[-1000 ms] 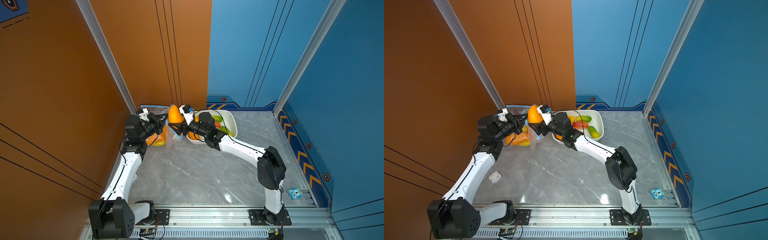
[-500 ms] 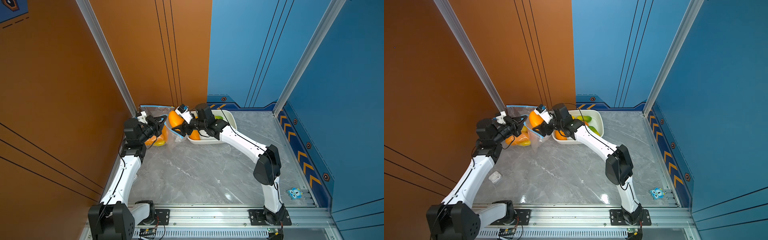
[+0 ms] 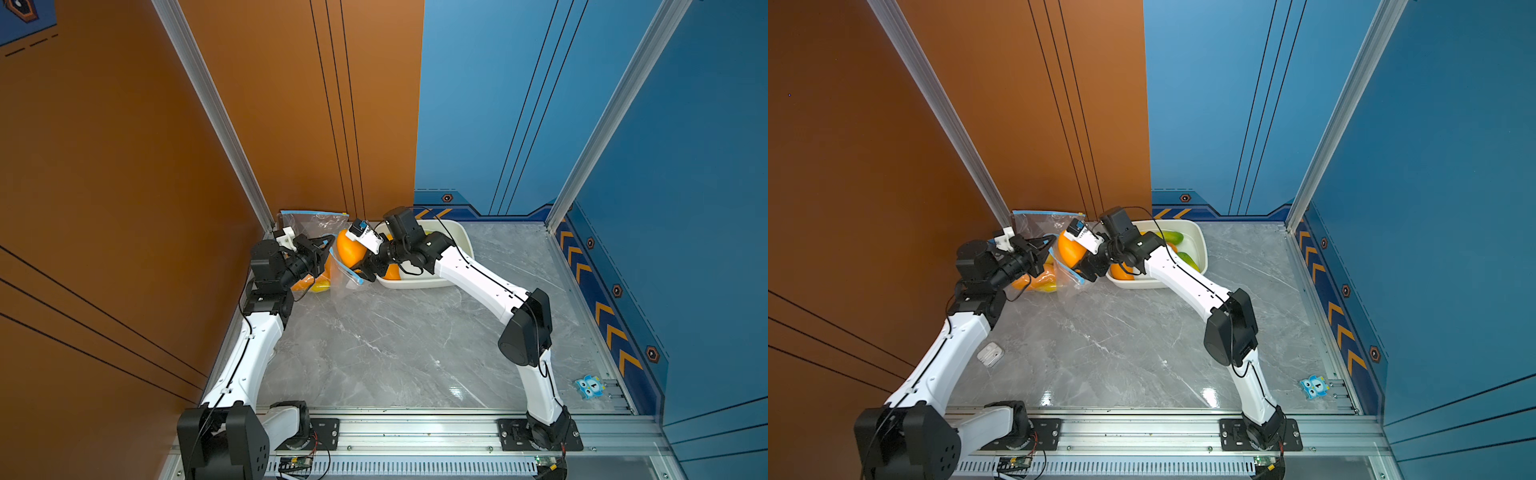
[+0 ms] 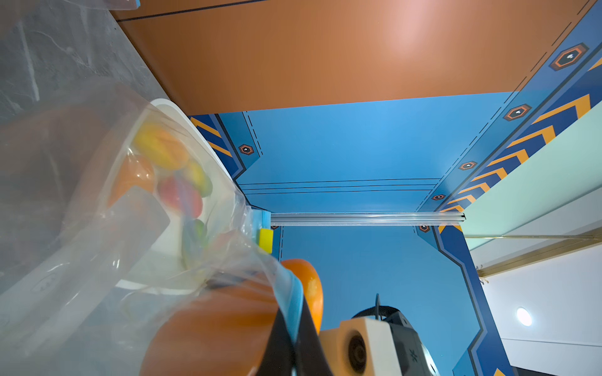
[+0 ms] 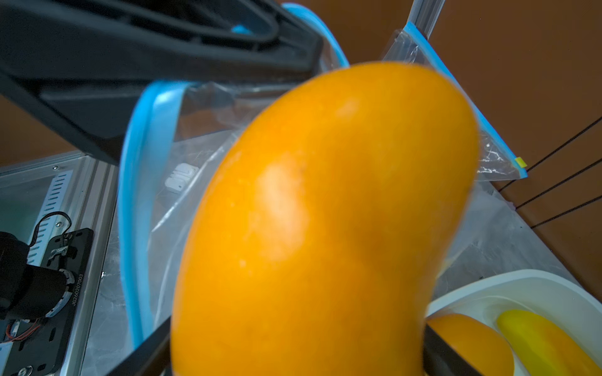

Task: Place the mango in a zip-top bag and seal the zipper
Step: Place the mango in the zipper food storage bag.

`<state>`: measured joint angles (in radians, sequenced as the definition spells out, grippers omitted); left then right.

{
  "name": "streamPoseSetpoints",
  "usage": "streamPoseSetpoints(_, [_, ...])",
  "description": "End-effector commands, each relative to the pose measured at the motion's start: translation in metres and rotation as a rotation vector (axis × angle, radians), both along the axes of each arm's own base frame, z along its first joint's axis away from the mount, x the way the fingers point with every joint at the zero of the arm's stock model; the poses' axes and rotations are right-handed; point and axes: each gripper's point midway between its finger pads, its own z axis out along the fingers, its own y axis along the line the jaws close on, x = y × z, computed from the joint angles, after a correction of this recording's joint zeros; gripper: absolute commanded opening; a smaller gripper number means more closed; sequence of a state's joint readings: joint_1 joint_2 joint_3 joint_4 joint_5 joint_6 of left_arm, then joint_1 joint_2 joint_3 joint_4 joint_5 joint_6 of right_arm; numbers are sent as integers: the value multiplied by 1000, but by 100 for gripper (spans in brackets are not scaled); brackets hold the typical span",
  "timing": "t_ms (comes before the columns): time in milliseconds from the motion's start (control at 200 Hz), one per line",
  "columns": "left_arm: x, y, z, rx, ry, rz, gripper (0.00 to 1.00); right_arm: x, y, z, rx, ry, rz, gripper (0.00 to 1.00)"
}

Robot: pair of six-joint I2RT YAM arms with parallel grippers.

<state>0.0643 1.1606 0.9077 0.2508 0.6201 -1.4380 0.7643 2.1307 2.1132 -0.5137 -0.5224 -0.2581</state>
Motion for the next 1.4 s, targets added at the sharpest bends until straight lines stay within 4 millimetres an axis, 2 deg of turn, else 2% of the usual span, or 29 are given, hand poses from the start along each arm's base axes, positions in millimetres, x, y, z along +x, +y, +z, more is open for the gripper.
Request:
streamPoseSetpoints(0, [0,3,10,10,-45,23,0,2,-7,4,9,49,-3,86])
streamPoseSetpoints(60, [0,2,9,9,-43,19,0,1,-7,8,32,68,6,83])
streamPoseSetpoints(125, [1,2,8,12,-42,19,0,10,-7,17,73,83,-40,52])
streamPoseSetpoints(145, [1,2,8,12,-41,18,0,13,-6,21,89,85,-53,46])
streamPoseSetpoints(260, [1,1,2,12,-27,17,0,21,4,40,181,90,-112,36])
streamPoseSetpoints(355, [2,1,1,3,-28,18,0,32,12,52,288,110,-200,34])
streamPoseSetpoints(405, [2,2,1,3,-29,19,0,47,6,61,387,124,-309,34])
streamPoseSetpoints(445, [2,1,1,1,-26,18,0,49,8,66,475,135,-296,35])
streamPoseSetpoints(455, [2,1,1,1,-27,18,0,47,4,79,510,125,-295,35])
streamPoseSetpoints(465, [2,1,1,1,-26,19,0,47,1,85,532,121,-304,35])
streamPoseSetpoints(500, [2,1,2,-1,-27,17,0,53,-7,91,586,117,-372,35])
streamPoseSetpoints(515, [3,1,1,-1,-25,17,0,53,-9,87,599,122,-385,35])
streamPoseSetpoints(636, [5,1,1,-1,-23,16,0,42,-7,95,718,133,-373,35])
streamPoseSetpoints(776, [6,1,0,-4,-19,15,0,22,3,99,794,41,-344,37])
streamPoseSetpoints(871, [5,1,0,-5,-20,17,0,23,5,94,823,46,-357,36])
streamPoseSetpoints(991, [4,2,0,-8,-19,19,0,28,-9,100,866,14,-406,36])
streamPoseSetpoints(1121, [4,5,-1,-11,-16,26,0,11,-21,119,887,-72,-385,37])
streamPoseSetpoints(1271, [6,5,2,-14,-21,23,0,-10,1,111,830,-107,-273,35])
streamPoseSetpoints(1396, [6,5,1,-23,-13,23,0,-22,8,101,815,-160,-231,36])
